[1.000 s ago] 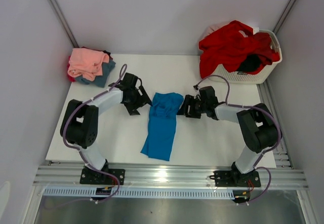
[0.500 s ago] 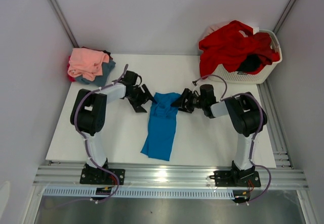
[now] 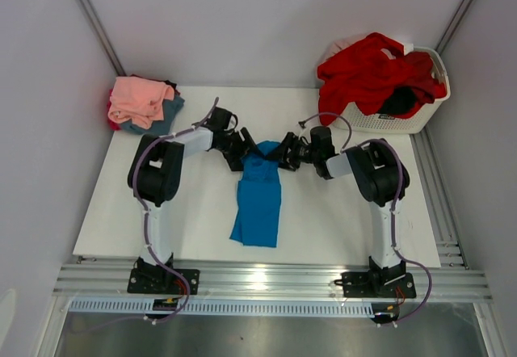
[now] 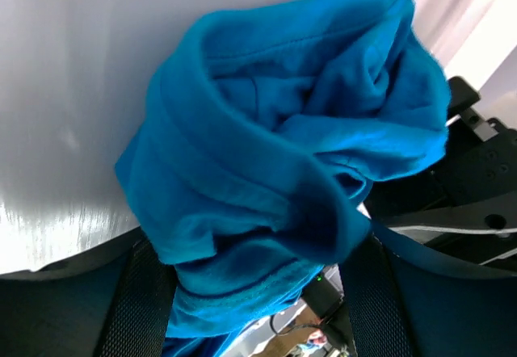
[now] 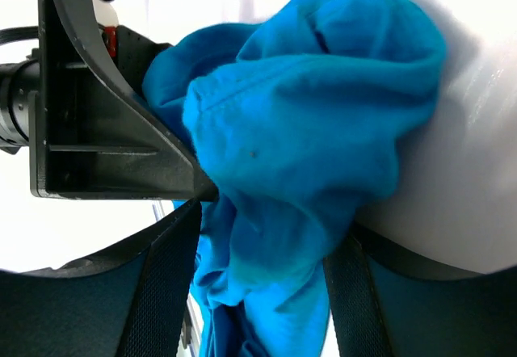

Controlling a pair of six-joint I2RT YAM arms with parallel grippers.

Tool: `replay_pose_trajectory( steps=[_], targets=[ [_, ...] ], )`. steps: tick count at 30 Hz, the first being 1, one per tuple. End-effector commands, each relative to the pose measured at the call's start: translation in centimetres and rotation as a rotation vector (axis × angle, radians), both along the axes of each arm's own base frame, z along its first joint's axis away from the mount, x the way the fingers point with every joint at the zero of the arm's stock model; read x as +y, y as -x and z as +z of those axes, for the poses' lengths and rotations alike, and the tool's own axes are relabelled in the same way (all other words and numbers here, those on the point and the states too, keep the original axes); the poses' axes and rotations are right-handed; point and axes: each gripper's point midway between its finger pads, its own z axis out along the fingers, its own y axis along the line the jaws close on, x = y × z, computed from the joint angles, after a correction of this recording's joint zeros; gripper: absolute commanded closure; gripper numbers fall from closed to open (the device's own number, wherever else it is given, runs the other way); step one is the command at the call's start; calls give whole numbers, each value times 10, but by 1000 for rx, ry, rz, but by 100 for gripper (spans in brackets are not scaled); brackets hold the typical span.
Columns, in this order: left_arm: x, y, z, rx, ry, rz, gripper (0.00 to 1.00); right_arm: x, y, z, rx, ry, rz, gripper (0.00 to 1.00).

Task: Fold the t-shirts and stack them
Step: Fold the folded rectangular tshirt in 1/3 of the way

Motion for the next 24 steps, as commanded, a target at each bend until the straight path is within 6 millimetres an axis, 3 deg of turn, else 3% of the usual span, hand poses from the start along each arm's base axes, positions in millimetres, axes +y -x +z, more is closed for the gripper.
replay_pose_trajectory(
  steps=[1,9,16,20,24],
  targets=[
    [-26,1,7,-22,42,-68,25,6,3,-19,23,66,12,38],
    [-27,1,20,-75,51,-89,25,-8,-6,11,-119,225,25,32],
    [-30,-15,57,-178,55,-100,25,-18,-31,47,-224,330,-22,30],
    [-17,-23,65,-202,-7,-74,25,-22,-46,65,-281,381,-32,29],
    [-2,-37,79,-253,-41,-29,25,-23,-59,70,-300,442,-27,29]
  ],
)
